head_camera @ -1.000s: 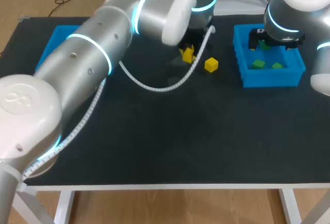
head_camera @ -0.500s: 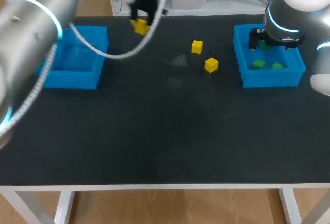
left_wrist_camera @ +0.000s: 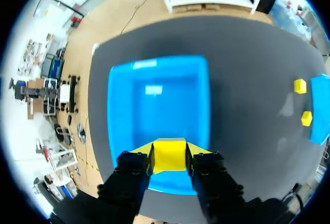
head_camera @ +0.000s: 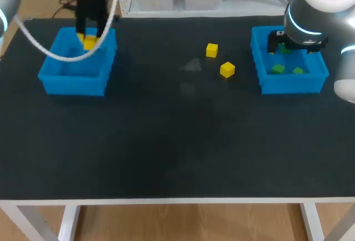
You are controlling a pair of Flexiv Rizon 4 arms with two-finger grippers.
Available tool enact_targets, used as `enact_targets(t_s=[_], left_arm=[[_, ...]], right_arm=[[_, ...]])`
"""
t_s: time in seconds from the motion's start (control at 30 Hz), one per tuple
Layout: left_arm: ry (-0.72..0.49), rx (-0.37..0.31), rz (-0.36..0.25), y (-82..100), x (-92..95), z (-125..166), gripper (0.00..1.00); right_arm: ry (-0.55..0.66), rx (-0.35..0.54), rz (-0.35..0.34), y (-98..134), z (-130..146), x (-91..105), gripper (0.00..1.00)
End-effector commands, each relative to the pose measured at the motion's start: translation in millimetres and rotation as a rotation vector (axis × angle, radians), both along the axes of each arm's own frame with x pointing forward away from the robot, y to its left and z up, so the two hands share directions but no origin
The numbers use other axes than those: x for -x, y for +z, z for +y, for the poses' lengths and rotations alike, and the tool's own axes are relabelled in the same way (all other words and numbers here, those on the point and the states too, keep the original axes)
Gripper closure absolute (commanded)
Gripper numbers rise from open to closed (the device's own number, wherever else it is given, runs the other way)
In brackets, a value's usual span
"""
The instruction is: Put the green cubes in the right bin and the yellow cubes in the left bin.
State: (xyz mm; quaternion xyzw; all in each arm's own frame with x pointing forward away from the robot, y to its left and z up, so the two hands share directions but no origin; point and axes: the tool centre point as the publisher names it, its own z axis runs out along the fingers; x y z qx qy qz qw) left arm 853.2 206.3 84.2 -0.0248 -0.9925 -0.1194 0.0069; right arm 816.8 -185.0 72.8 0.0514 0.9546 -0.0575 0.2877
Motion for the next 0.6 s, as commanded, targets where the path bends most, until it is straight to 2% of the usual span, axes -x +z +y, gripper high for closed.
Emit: enact_targets(t_s=[0.03,0.07,0.2,0.3,0.37,0.43,0.53,0.6], left_arm=[[-0.074,0.058,-0.347,-13.9,45.5,17,0.58],[-0.069,0.060,-0.350,-14.1,45.7,17,0.00],[-0.093,0.082,-0.360,-9.6,44.4,7,0.00],[-0.154,0.111,-0.366,0.4,40.9,-16,0.00],[-0.228,0.157,-0.372,9.4,38.6,-43,0.00],[-0.285,0.168,-0.372,15.9,37.7,-67,0.00],[-0.349,0.224,-0.353,21.2,36.6,-107,0.00],[-0.410,0.219,-0.335,20.9,34.5,-135,0.00]], right_arm=[[-0.001,0.000,-0.009,0,-1,2.7,0.00],[-0.001,0.000,-0.009,0,-1,2.7,0.00],[-0.001,0.000,-0.009,0,-1,2.7,0.00],[-0.001,0.000,-0.009,0,-1,2.7,0.00],[-0.001,0.000,-0.009,0,-1,2.7,0.00],[-0.001,0.000,-0.009,0,-1,2.7,0.00],[-0.001,0.000,-0.009,0,-1,2.7,0.00],[-0.001,0.000,-0.009,0,-1,2.7,0.00]])
